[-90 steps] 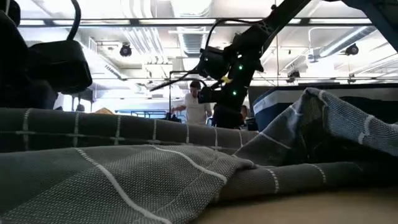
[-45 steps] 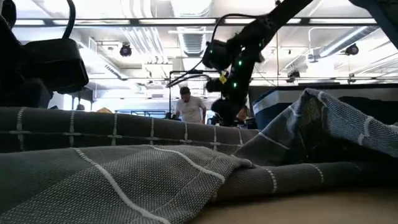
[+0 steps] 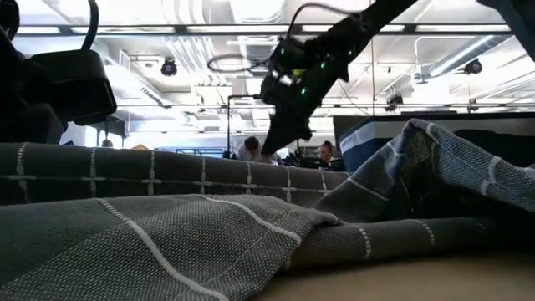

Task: Fold towel
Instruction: Fold the gray patterned kitchen towel

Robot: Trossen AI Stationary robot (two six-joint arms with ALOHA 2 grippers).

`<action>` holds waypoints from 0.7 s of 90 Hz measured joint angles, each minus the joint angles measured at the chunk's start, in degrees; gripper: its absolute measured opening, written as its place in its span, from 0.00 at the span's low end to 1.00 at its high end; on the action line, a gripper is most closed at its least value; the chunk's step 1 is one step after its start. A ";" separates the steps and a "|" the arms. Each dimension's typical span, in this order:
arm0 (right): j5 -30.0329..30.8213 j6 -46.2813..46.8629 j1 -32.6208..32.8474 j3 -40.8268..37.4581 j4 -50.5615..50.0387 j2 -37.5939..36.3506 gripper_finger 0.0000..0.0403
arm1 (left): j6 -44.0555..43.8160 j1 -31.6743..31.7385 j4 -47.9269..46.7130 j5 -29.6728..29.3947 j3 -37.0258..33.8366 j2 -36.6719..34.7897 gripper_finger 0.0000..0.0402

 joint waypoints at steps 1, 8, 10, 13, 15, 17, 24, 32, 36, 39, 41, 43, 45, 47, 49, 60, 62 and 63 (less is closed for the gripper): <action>0.00 0.00 0.00 0.00 -0.28 0.30 0.09 | 0.00 0.00 0.01 -0.01 0.00 0.00 0.00; -0.23 -0.08 -0.22 0.52 -1.59 1.90 0.07 | 0.14 0.00 0.03 -0.19 0.00 0.00 0.00; -0.55 -0.09 -0.22 0.70 -1.43 2.20 0.06 | 0.15 0.00 0.05 -0.22 0.00 0.00 0.00; -1.10 -0.10 -0.38 0.83 -1.12 2.45 0.06 | 0.15 0.00 0.05 -0.34 0.00 0.00 0.00; -1.51 -0.31 -0.53 0.87 -1.41 2.61 0.05 | 0.15 -0.02 0.07 -0.44 0.00 0.02 0.00; -1.85 -0.72 -0.62 0.87 -1.94 2.91 0.04 | 0.15 -0.02 0.08 -0.55 0.00 0.05 0.00; -1.39 -2.19 -0.85 0.83 -3.70 4.02 0.03 | 0.17 -0.02 0.14 -0.70 0.00 0.07 0.00; 0.25 -2.40 -0.96 0.68 -4.56 4.73 0.02 | 0.15 -0.02 0.17 -0.79 0.00 0.07 0.00; 1.04 -2.07 -1.24 0.76 -4.54 4.72 0.02 | 0.15 -0.02 0.18 -0.88 0.00 0.07 0.00; 2.62 -2.01 -1.56 0.79 -4.79 4.69 0.02 | 0.15 -0.02 0.18 -0.90 0.00 0.07 0.00; 4.11 -1.98 -1.81 0.79 -4.83 4.70 0.02 | 0.15 -0.02 0.20 -0.95 0.00 0.07 0.00; 5.87 -1.97 -2.08 0.79 -4.92 4.75 0.02 | 0.15 -0.02 0.22 -0.98 0.00 0.07 0.00; 7.59 -1.97 -2.35 0.79 -5.23 4.75 0.02 | 0.15 -0.04 0.22 -1.00 0.00 0.07 0.00; 9.34 -1.97 -2.64 0.78 -5.68 4.75 0.02 | 0.07 -0.05 0.22 -1.01 0.00 0.07 0.00; 11.20 -1.98 -2.93 0.76 -5.91 4.73 0.02 | -0.07 -0.08 0.22 -1.02 0.00 0.07 0.00; 20.46 -2.34 -4.84 1.00 -5.37 4.04 0.02 | -0.18 -0.24 0.22 -1.18 0.00 0.07 0.00; 21.14 -2.43 -5.34 1.13 -5.31 4.01 0.02 | -0.20 -0.24 0.20 -1.20 0.00 0.07 0.00; 21.34 -2.41 -5.60 1.21 -5.39 4.01 0.02 | -0.20 -0.24 0.20 -1.20 0.00 0.07 0.00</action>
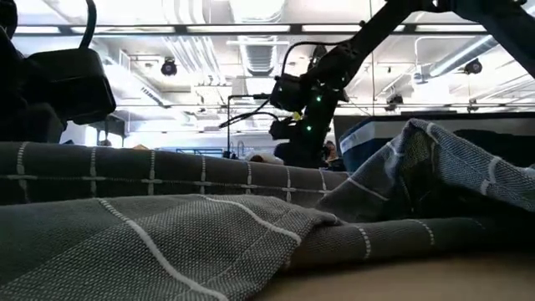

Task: Fold towel
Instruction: Fold the gray patterned kitchen towel

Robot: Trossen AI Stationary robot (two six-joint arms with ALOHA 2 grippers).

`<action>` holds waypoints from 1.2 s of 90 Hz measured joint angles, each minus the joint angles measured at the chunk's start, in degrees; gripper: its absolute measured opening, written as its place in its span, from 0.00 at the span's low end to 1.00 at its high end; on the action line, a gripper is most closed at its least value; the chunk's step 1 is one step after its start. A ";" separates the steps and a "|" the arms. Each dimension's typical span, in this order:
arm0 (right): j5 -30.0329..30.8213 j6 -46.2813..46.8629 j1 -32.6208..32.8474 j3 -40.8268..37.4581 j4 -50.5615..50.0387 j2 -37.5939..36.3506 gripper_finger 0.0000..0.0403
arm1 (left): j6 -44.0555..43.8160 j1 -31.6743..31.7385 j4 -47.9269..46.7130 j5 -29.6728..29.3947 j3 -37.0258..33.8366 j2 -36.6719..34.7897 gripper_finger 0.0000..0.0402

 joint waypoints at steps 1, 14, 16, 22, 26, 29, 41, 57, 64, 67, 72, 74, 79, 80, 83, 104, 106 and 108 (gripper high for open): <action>0.14 0.04 -0.27 0.09 -0.18 0.00 0.02 | -0.03 -0.01 0.00 0.00 0.00 0.00 0.00; -16.13 -0.13 -1.99 0.76 -2.56 -0.82 0.02 | -0.06 -0.04 0.04 -0.04 0.00 0.00 0.00; -21.26 -0.47 -1.74 0.77 -2.51 -1.16 0.02 | -0.06 -0.04 0.04 -0.04 0.00 0.00 0.00; -33.76 0.03 -0.42 0.94 -0.66 -1.46 0.02 | -0.04 -0.04 0.04 -0.06 0.00 0.00 0.00; -36.04 0.64 0.69 0.86 -0.69 -1.45 0.02 | -0.04 -0.04 0.04 -0.12 0.00 0.00 0.00; -34.88 0.36 1.44 0.57 -1.12 -1.11 0.02 | -0.04 -0.04 0.04 -0.14 0.00 0.00 0.00; -24.35 -0.93 2.26 0.43 -1.88 1.26 0.02 | -0.06 -0.06 0.09 -0.24 -0.04 0.00 0.00; -12.43 -0.23 0.80 0.43 -0.61 2.16 0.02 | -0.06 -0.15 0.37 -0.46 -0.09 0.00 0.00; -7.12 -0.20 -0.23 0.46 1.26 2.15 0.02 | -0.10 -0.24 0.39 -0.46 -0.09 0.00 0.00; -4.80 -0.19 -0.70 0.46 1.49 2.10 0.02 | -0.09 -0.26 0.40 -0.46 -0.09 0.02 0.00; 0.03 -0.19 -1.47 0.57 1.97 1.97 0.02 | -0.10 -0.32 0.42 -0.48 -0.09 0.04 0.00; 2.24 -0.19 -1.78 0.82 1.88 1.93 0.02 | -0.10 -0.35 0.42 -0.49 -0.09 0.04 0.00; 6.81 -0.22 -2.45 1.24 1.26 1.65 0.02 | -0.10 -0.37 0.45 -0.50 -0.09 0.04 0.00; 7.51 -0.22 -2.55 1.30 1.10 1.55 0.02 | -0.10 -0.37 0.45 -0.50 -0.09 0.04 0.00; 8.71 -0.14 -2.82 1.40 0.85 1.13 0.02 | -0.11 -0.37 0.46 -0.49 -0.09 0.05 0.00; -27.49 -0.43 -1.61 1.46 -0.59 -4.57 0.02 | -0.17 -0.37 0.48 -0.49 -0.11 0.07 0.00; -32.03 -0.47 -1.22 1.44 -0.69 -4.51 0.02 | -0.13 -0.37 0.48 -0.48 -0.11 0.07 0.00; -35.56 -0.51 -0.74 1.35 -0.94 -4.37 0.02 | -0.15 -0.37 0.50 -0.48 -0.11 0.07 0.00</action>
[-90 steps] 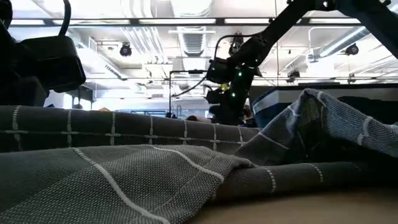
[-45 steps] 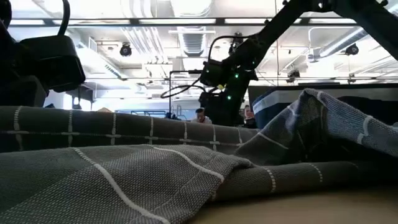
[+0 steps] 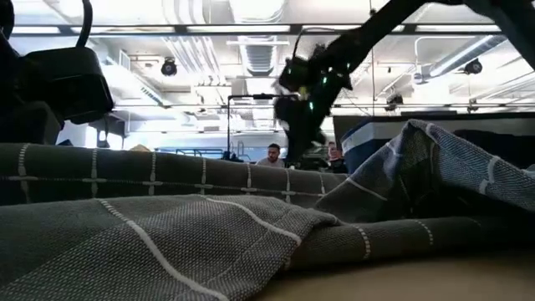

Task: Fold towel
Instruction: Fold the gray patterned kitchen towel

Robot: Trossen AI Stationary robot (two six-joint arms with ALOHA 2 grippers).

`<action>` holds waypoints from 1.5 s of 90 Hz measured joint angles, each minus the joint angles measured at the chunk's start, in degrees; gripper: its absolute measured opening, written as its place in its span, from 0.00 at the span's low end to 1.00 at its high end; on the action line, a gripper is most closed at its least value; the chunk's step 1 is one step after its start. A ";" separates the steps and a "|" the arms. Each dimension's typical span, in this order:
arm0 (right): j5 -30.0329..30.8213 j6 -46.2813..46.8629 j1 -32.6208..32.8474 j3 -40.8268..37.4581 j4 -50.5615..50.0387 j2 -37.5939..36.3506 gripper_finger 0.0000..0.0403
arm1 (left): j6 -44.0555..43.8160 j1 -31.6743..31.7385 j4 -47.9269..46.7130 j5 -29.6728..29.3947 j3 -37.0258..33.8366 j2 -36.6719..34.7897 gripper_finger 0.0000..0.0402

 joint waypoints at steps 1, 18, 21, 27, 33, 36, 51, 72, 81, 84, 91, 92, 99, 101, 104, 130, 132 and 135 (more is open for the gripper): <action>-1.23 -0.02 0.23 -0.06 -0.17 0.09 0.02 | 0.00 0.00 -0.01 0.00 0.00 0.00 0.00; 10.07 -1.92 3.47 -0.21 1.30 4.99 0.02 | 0.00 -0.02 0.11 0.00 -0.01 0.00 0.00; 13.29 -2.28 3.53 -0.21 1.58 5.84 0.02 | 0.01 -0.06 0.15 0.00 0.00 0.00 0.00; 20.01 -2.08 3.53 -0.26 1.62 6.85 0.02 | 0.02 -0.11 0.29 0.00 -0.02 0.00 0.00; 27.29 -2.39 3.04 -0.26 2.46 6.95 0.02 | 0.04 -0.13 0.30 0.00 -0.02 0.00 0.00; 31.16 -2.54 2.62 -0.25 3.28 6.94 0.02 | 0.02 -0.13 0.32 0.00 -0.02 0.00 0.00; 44.27 -2.13 -0.65 0.32 6.50 6.70 0.02 | 0.02 -0.15 0.35 0.02 -0.02 0.00 0.00; 36.27 -2.72 -1.33 3.19 -3.98 2.05 0.02 | -0.40 -0.13 -0.28 0.38 0.12 -0.78 0.00; 21.09 -2.72 1.76 3.08 -8.92 -4.06 0.02 | 0.49 -0.17 -4.00 0.76 1.75 -4.83 0.00; 17.71 -2.71 3.30 2.40 -9.79 -6.02 0.02 | 1.14 -0.16 -6.22 0.75 2.55 -6.84 0.00; 15.35 -1.74 8.32 -0.12 -11.72 -9.70 0.02 | 2.29 -0.13 -13.97 0.30 4.65 -11.15 0.00; 15.36 -1.57 9.09 -0.54 -11.75 -10.11 0.02 | 2.43 -0.13 -15.31 0.11 4.92 -11.72 0.00; 15.49 0.19 14.84 -3.89 -11.33 -13.01 0.02 | 2.76 0.10 -26.24 -3.45 7.42 -16.11 0.00; 15.50 0.98 16.60 -5.00 -11.20 -13.81 0.02 | 2.84 0.31 -29.08 -4.78 8.21 -17.28 0.00; 15.50 2.32 19.12 -6.74 -10.62 -14.83 0.02 | 2.93 0.95 -33.53 -6.66 9.17 -18.95 0.00; 26.05 18.75 35.96 -24.42 2.96 -16.83 0.02 | 15.44 20.38 -43.16 -5.75 4.92 -25.50 0.00; 26.64 19.83 36.62 -25.42 4.78 -16.38 0.02 | 16.53 22.25 -42.60 -4.84 4.01 -25.46 0.00; 27.60 21.51 37.48 -26.76 7.28 -15.82 0.02 | 18.15 25.11 -42.05 -3.29 2.88 -25.41 0.00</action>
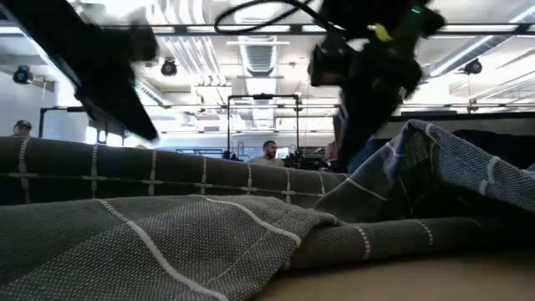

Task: Fold towel
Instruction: Fold the gray patterned kitchen towel

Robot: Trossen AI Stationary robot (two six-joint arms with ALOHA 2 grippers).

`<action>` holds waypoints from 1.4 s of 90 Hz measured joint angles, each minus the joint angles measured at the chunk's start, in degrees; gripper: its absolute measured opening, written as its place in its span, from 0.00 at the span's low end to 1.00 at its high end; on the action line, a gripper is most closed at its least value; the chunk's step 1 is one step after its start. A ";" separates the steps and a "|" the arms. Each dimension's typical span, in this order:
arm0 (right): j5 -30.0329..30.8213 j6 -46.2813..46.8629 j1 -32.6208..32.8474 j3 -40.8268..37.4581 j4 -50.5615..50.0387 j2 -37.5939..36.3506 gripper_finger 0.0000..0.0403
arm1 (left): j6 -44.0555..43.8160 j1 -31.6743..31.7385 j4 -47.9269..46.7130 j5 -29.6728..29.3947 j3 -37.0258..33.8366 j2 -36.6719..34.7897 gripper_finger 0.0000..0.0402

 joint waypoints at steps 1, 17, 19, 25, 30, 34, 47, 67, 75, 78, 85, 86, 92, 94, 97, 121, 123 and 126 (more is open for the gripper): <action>0.27 0.42 0.23 -0.40 0.40 0.16 0.02 | 0.51 0.97 0.27 0.51 -0.35 0.13 0.00; 4.22 6.47 3.06 -2.99 0.72 3.30 0.02 | 2.57 12.14 0.24 3.76 -6.39 1.51 0.00; 4.41 6.85 3.52 -3.00 0.78 3.46 0.02 | 2.66 13.33 0.34 3.79 -7.13 1.60 0.00; 4.55 7.24 5.05 -2.97 1.36 4.34 0.02 | 2.80 16.69 -1.78 3.37 -9.43 1.34 0.00; 4.59 7.60 6.32 -2.85 1.82 4.65 0.02 | 3.20 19.25 -1.47 2.65 -10.67 1.12 0.00; 4.69 8.38 7.14 -2.75 1.95 5.12 0.02 | 3.27 21.14 -1.59 1.40 -11.83 0.60 0.00; 4.48 10.19 9.81 -1.74 2.17 5.56 0.02 | 5.96 26.82 -2.97 -2.87 -13.38 -1.28 0.00; 7.14 4.01 9.30 2.26 -1.21 4.30 0.02 | 14.34 27.57 -2.19 -0.29 -8.08 -9.22 0.00; 7.55 0.88 8.20 4.74 -3.22 3.20 0.02 | 15.21 24.68 -3.41 4.25 -4.23 -13.33 0.00; 7.57 0.06 7.61 5.65 -4.44 3.07 0.02 | 15.45 23.20 -3.26 5.80 -3.01 -14.76 0.00; 7.72 -1.41 5.96 7.25 -5.80 3.05 0.02 | 14.90 19.30 -2.81 8.98 -1.46 -17.23 0.00; 7.75 -1.62 5.72 7.45 -5.70 3.05 0.02 | 14.65 18.77 -2.74 9.45 -1.41 -17.50 0.00; 7.95 -2.77 4.01 8.17 -5.26 3.01 0.02 | 12.79 15.78 -2.86 10.22 -1.85 -17.84 0.00; 7.95 -3.09 3.46 8.17 -5.13 3.04 0.02 | 12.14 14.88 -2.65 10.26 -2.29 -17.61 0.00; 7.99 -3.23 2.55 8.16 -4.98 3.37 0.02 | 11.21 13.80 -2.50 10.38 -3.10 -17.21 0.00; 7.89 0.85 -5.72 3.08 -5.38 4.56 0.02 | 7.53 11.98 12.27 12.82 -11.92 -4.93 0.00; 7.50 1.50 -6.00 2.51 -5.29 4.56 0.02 | 7.81 12.27 13.61 12.76 -12.33 -3.66 0.00; 6.82 2.64 -6.24 1.59 -5.07 4.58 0.02 | 8.11 12.95 14.55 12.03 -12.65 -1.69 0.00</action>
